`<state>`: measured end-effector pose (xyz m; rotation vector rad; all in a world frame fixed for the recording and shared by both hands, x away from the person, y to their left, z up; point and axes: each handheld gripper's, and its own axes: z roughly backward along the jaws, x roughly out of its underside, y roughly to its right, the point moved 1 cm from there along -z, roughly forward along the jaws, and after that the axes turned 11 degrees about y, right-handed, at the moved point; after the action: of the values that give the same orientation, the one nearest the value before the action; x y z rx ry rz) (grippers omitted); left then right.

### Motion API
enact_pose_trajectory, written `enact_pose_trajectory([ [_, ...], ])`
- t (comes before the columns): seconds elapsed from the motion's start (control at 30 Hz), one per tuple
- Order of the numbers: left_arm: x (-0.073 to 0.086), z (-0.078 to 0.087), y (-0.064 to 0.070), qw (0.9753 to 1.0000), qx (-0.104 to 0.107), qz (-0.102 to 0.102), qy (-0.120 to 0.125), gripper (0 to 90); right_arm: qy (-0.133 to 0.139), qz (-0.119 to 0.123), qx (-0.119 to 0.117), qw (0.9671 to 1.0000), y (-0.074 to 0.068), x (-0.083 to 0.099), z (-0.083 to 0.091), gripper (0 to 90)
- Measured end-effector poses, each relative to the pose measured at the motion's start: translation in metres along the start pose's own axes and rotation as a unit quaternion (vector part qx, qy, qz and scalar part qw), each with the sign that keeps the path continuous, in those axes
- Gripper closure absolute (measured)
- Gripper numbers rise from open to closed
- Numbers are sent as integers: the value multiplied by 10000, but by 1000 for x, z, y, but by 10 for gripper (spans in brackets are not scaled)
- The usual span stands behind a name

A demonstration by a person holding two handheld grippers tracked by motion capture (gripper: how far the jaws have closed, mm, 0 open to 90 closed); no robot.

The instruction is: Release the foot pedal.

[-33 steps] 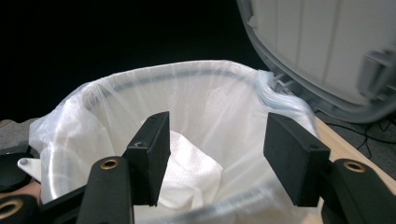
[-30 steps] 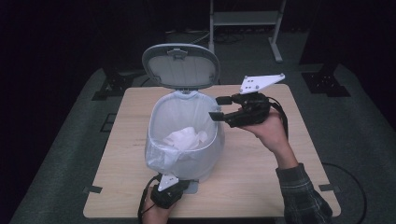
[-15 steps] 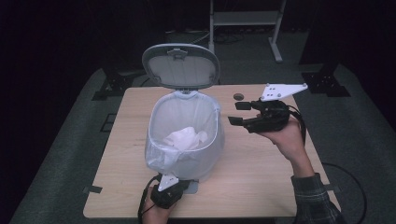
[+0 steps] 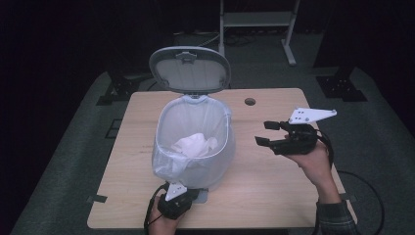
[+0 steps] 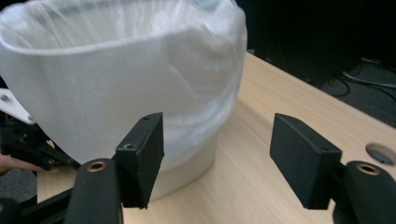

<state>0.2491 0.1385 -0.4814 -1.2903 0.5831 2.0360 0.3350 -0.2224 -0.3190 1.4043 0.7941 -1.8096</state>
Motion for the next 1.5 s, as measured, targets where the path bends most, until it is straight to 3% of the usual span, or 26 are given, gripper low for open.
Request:
enact_pose_trajectory([
  [0.07, 0, 1, 0, 10000, 22, 55, 18, 824, -22, -21, 65, 10000, 1, 6, 2, 313],
  [0.1, 1, 3, 5, 9993, -196, 311, 29, 809, -28, -30, 102, 9999, 2, 9, 4, 308],
  [0.27, -1, 9, 6, 9996, -134, 246, 50, 720, -83, -148, 238, 9996, 5, 25, 9, 281],
  [0.37, -2, 14, 10, 9985, -66, 524, 131, 661, -153, -176, 293, 9993, 6, 35, 12, 272],
  [0.53, -4, 24, 6, 9994, -104, 308, 112, 491, -251, -275, 427, 9984, 10, 49, 17, 258],
  [0.67, -2, 28, 6, 9996, -72, 261, 0, 368, -270, -327, 549, 9976, 12, 57, 23, 245],
  [0.77, 0, 31, 6, 9994, -57, 337, -1, 302, -274, -324, 624, 9972, 13, 62, 27, 228],
  [1.13, -1, 52, -5, 9989, -145, 429, 82, 167, -367, -486, 1060, 9925, 19, 87, 43, 121],
  [1.23, 0, 57, -12, 9988, -207, 439, 72, 98, -428, -552, 1246, 9897, 19, 96, 48, 121],
  [1.5, 2, 64, -29, 9988, -304, 384, 83, 21, -572, -712, 1563, 9835, 22, 120, 58, 83],
])
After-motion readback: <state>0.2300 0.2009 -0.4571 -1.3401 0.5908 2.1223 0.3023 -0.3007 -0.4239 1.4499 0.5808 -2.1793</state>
